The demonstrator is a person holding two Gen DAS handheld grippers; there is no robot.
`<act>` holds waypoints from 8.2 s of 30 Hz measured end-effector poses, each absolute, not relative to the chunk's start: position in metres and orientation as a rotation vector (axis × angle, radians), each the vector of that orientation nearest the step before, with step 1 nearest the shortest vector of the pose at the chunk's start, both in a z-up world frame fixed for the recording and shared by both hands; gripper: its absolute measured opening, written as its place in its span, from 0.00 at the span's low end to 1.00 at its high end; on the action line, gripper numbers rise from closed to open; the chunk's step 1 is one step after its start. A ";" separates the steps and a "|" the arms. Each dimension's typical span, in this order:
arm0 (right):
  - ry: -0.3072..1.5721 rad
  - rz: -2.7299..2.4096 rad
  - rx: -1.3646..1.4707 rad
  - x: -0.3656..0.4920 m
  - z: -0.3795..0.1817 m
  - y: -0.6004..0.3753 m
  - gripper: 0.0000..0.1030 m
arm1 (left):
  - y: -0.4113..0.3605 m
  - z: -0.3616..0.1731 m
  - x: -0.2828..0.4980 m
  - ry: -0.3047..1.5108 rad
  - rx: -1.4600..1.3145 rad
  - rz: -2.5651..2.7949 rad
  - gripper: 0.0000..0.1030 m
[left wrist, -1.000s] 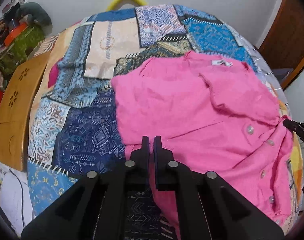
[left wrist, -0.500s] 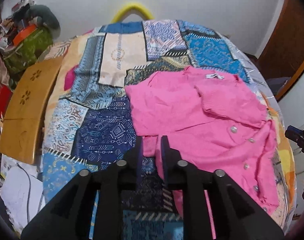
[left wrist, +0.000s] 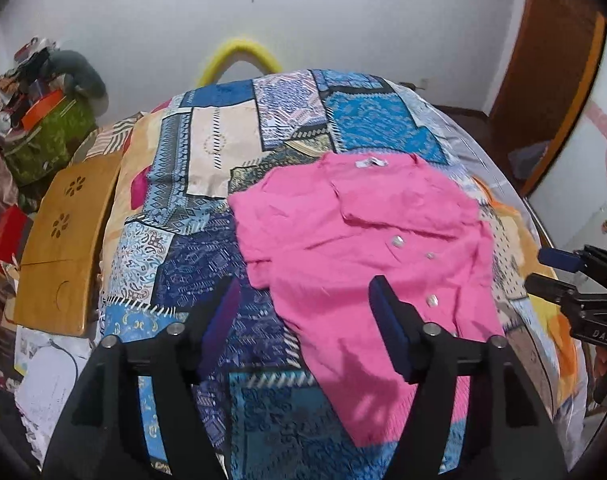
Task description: Fold small clothes
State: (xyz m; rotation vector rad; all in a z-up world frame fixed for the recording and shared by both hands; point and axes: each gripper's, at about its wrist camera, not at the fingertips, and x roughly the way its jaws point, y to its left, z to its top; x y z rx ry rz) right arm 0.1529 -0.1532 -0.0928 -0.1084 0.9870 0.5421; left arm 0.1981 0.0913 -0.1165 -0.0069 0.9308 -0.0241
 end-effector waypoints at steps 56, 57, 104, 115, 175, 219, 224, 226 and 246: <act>1.016 0.502 0.035 0.135 -0.126 -0.205 0.06 | 0.031 -0.190 0.172 1.117 -0.046 -0.180 0.04; 1.010 0.500 0.041 0.135 -0.125 -0.207 0.06 | 0.033 -0.185 0.172 1.102 -0.042 -0.173 0.04; 1.234 0.546 -0.020 0.196 -0.183 -0.168 0.35 | 0.124 -0.152 0.204 0.943 -0.076 0.053 0.02; 1.223 0.591 -0.015 0.187 -0.191 -0.169 0.12 | 0.118 -0.161 0.204 0.957 -0.082 0.044 0.02; 1.046 0.658 -0.007 0.189 -0.151 -0.152 0.06 | 0.136 -0.135 0.220 0.885 -0.094 0.135 0.02; 0.881 0.324 0.058 0.381 -0.135 -0.190 0.06 | 0.145 -0.182 0.456 0.946 -0.047 0.219 0.02; 0.937 0.316 0.048 0.388 -0.160 -0.193 0.06 | 0.142 -0.200 0.467 0.980 -0.037 0.202 0.02; 0.951 0.317 0.048 0.389 -0.164 -0.195 0.06 | 0.142 -0.202 0.468 0.989 -0.023 0.202 0.02; 0.969 0.392 0.009 0.319 -0.111 -0.200 0.38 | 0.158 -0.161 0.368 1.020 0.012 0.138 0.18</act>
